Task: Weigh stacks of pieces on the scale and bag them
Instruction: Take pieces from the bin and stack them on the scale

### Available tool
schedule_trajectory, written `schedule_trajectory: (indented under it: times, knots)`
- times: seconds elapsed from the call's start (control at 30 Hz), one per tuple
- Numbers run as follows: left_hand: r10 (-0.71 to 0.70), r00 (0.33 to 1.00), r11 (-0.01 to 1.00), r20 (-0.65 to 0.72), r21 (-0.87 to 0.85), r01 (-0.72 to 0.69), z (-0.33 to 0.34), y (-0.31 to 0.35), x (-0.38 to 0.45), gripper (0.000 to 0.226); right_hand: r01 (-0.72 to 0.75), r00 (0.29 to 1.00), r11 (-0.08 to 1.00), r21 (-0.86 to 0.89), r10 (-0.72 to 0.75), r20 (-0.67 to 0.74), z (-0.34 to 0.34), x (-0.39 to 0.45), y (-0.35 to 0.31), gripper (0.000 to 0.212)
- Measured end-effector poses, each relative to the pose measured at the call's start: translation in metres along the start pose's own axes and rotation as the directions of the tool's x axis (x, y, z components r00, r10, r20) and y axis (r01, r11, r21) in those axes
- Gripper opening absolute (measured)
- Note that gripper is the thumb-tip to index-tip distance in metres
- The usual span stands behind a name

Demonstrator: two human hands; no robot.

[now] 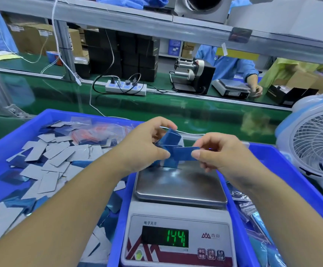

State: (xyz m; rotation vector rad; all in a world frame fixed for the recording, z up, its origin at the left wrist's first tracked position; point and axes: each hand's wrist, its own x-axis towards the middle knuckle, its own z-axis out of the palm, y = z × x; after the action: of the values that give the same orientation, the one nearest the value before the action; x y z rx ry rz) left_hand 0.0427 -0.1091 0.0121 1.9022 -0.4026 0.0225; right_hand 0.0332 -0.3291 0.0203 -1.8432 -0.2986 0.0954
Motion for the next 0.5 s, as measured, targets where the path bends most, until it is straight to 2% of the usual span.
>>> schedule_trajectory:
  times: [0.1,0.23,0.33,0.5]
  knots:
    - [0.025,0.995,0.996,0.098,0.085,-0.033,0.002,0.001,-0.002,0.063,0.065,0.996,0.986,-0.151,-0.074,-0.059,0.014,0.004,0.007,0.019]
    - [0.012,0.986,0.984,0.168,0.174,-0.041,-0.002,-0.001,-0.004,0.07,0.06,0.994,0.959,-0.276,-0.084,-0.076,0.017,0.004,0.012,0.02]
    - [0.023,0.98,0.983,0.198,0.175,-0.058,-0.002,0.001,-0.006,0.074,0.061,0.991,0.93,-0.363,-0.101,-0.093,0.021,0.003,0.014,0.029]
    - [0.076,0.977,0.995,0.202,0.05,-0.087,0.006,0.005,-0.008,0.071,0.063,0.993,0.942,-0.328,-0.093,-0.076,0.027,0.001,0.012,0.043]
